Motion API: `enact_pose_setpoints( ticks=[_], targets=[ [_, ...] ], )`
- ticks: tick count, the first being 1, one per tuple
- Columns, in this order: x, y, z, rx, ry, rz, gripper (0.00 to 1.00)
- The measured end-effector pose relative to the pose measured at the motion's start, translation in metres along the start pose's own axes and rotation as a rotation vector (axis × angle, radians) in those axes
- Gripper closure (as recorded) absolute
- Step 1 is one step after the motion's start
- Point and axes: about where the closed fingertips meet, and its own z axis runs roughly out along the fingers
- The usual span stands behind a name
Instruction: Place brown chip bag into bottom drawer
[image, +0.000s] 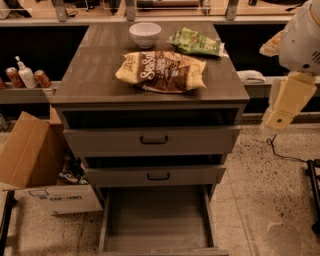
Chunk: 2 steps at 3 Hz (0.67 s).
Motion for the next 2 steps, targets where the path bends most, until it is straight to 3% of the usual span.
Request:
enact_pose_setpoints(
  ticks=[2],
  targets=[
    [-0.044,-0.051,0.058,0.02,-0.215,0.009,0.0]
  ],
)
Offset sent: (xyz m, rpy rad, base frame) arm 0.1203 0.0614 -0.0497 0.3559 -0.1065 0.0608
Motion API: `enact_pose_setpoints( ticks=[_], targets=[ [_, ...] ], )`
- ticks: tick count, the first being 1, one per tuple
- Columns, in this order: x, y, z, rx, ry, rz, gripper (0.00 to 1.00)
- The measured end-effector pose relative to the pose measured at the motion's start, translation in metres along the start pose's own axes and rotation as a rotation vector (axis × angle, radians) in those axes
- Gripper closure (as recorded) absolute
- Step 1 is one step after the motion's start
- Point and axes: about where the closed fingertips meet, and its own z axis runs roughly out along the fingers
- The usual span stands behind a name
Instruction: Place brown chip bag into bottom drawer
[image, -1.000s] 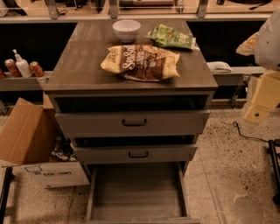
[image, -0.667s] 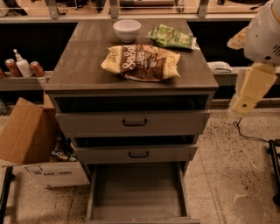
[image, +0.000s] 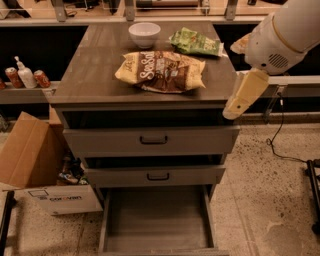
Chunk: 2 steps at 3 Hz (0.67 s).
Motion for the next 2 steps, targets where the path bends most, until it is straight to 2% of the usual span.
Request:
enact_pose_setpoints(
  ticks=[1,2],
  targets=[
    [0.0,0.0,0.0,0.0,0.0,0.0,0.0],
    [-0.02,-0.027,0.016,0.027,-0.017,-0.052,0.0]
  ],
)
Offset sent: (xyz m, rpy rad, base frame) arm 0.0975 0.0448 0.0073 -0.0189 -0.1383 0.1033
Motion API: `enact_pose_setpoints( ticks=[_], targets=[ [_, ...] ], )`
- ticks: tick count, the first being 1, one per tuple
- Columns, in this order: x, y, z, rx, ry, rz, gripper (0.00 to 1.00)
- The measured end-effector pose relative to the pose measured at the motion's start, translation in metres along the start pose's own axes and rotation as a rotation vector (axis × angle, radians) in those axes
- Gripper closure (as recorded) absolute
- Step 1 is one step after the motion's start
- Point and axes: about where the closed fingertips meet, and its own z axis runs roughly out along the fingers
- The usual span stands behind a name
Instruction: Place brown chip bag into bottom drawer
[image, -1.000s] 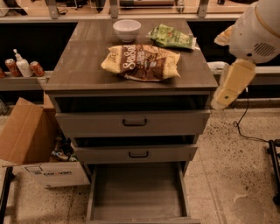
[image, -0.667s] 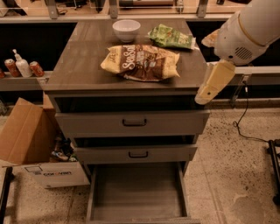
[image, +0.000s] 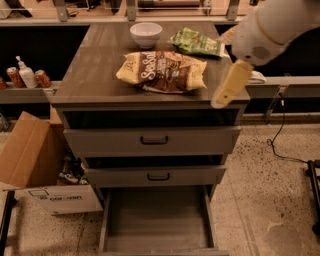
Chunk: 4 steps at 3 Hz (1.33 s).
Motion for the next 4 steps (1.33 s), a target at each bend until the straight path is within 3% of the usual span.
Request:
enact_pose_setpoints(
  ticks=[1,2,3,4],
  targets=[
    [-0.022,-0.045,0.031,0.04,-0.022,-0.028,0.0],
    [-0.041,-0.072,0.063,0.045,-0.038,-0.035,0.0],
    [-0.056,-0.085,0.095,0.034,-0.062,-0.025,0.0],
    [-0.076,-0.086,0.114,0.011,-0.095,-0.029,0.0]
  ],
)
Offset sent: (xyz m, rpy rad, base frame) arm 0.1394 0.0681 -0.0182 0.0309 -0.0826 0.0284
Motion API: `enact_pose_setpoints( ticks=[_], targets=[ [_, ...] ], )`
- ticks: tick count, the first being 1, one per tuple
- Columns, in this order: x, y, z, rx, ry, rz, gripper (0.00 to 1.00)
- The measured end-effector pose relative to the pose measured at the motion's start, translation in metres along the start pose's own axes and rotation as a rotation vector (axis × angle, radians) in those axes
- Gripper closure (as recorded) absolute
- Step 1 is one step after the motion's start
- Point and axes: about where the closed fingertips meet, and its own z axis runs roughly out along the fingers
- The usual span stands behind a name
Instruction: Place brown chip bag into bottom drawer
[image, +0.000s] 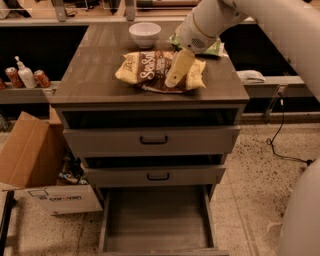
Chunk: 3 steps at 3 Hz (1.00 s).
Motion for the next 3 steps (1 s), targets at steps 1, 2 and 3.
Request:
enact_pose_setpoints(
  ticks=[1,2,3],
  targets=[
    [-0.012,0.001,0.02,-0.02,-0.019,-0.013,0.0],
    [-0.007,-0.004,0.049,-0.024,-0.017,-0.007,0.0],
    [0.004,-0.016,0.068,0.011,-0.003,-0.003,0.0]
  ],
)
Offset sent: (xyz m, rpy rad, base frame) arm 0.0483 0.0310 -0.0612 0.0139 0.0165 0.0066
